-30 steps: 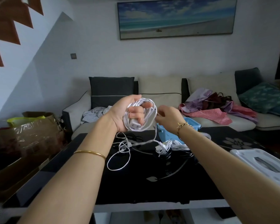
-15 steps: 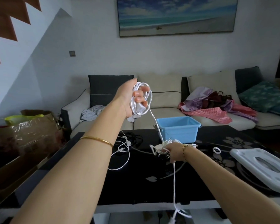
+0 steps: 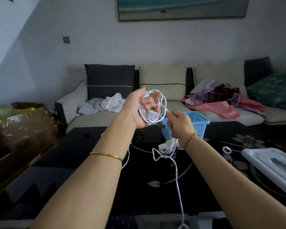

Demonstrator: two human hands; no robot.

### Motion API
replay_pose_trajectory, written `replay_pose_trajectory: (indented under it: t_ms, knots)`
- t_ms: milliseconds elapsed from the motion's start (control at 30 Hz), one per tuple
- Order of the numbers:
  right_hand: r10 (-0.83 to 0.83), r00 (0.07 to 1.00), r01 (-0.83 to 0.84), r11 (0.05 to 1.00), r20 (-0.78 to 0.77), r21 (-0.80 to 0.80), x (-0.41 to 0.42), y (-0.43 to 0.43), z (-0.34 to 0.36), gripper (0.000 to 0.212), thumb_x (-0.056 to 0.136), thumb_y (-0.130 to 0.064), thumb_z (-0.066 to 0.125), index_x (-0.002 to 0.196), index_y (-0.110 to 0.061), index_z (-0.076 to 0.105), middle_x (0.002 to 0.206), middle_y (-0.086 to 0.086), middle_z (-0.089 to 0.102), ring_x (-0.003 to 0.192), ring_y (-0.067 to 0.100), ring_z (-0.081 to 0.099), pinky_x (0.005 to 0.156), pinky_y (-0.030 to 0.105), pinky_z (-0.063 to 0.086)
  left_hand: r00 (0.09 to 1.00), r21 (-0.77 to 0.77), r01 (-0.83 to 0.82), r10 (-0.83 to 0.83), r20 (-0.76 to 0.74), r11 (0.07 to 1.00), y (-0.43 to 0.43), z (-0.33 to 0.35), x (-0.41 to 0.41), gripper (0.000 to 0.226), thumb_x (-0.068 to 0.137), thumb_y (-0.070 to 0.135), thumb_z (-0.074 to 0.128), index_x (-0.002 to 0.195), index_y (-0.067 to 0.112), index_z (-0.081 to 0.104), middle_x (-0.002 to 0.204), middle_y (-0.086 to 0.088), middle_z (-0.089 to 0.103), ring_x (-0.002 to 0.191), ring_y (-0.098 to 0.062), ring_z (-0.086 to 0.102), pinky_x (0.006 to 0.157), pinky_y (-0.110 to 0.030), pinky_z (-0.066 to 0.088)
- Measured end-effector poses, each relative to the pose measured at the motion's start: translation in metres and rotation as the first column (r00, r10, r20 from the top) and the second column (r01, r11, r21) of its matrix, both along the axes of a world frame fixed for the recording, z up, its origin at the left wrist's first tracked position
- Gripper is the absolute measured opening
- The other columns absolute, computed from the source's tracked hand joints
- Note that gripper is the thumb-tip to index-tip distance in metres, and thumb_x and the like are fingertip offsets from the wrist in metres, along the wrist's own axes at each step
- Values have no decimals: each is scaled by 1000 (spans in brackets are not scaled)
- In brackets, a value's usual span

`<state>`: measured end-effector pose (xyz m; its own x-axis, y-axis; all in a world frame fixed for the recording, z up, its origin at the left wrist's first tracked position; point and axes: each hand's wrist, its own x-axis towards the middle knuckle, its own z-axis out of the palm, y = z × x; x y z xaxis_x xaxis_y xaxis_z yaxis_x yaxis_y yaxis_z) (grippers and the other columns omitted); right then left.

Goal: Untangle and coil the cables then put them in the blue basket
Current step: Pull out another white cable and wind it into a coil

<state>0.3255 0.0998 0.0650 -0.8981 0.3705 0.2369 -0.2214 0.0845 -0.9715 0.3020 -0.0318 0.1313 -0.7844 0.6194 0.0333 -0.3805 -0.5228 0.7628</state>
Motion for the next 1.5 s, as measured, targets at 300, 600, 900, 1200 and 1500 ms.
replay_pose_trajectory:
  t_ms: [300, 600, 900, 1200, 1500]
  knots:
    - [199, 839, -508, 623, 507, 595, -25, -8, -37, 26, 96, -17, 44, 100, 3, 59, 66, 11, 59, 30, 4, 47, 36, 12, 34, 962, 138, -271, 264, 63, 953, 4, -70, -69, 25, 101, 28, 44, 86, 8, 50, 61, 1, 49, 62, -13, 48, 99, -49, 44]
    - [138, 893, -440, 462, 428, 770, -40, -10, -34, 17, 83, -14, 54, 84, -3, 68, 50, -1, 59, 39, 10, 52, 43, 13, 43, 684, -412, -652, 259, -682, 637, 6, -115, -85, 32, 97, 22, 51, 75, 1, 60, 72, -14, 71, 70, -28, 68, 76, -36, 54]
    - [-103, 980, -99, 491, 170, 866, -44, 22, -29, 7, 72, -22, 66, 69, -25, 60, 63, -11, 53, 68, 10, 52, 64, 28, 45, 714, -765, -503, -305, -630, 402, -3, -124, -77, 29, 98, 39, 42, 85, 15, 49, 54, -5, 51, 50, -20, 52, 50, -25, 47]
    - [90, 987, -140, 896, 136, 422, -61, 25, -61, 24, 83, -8, 68, 106, -16, 68, 97, 0, 63, 69, 11, 64, 64, 28, 55, 958, -719, 101, -263, -117, 688, -18, -114, -76, 37, 98, 27, 38, 78, 5, 61, 34, 7, 25, 26, -5, 26, 40, -15, 37]
    - [348, 900, -254, 909, 263, -331, -73, 36, -90, 18, 96, -11, 49, 89, -4, 64, 78, 8, 58, 32, 0, 29, 32, 8, 20, 876, 230, 400, -444, 188, 887, -50, -122, -100, 34, 95, 25, 46, 87, -4, 63, 41, 0, 49, 38, -8, 33, 52, -25, 45]
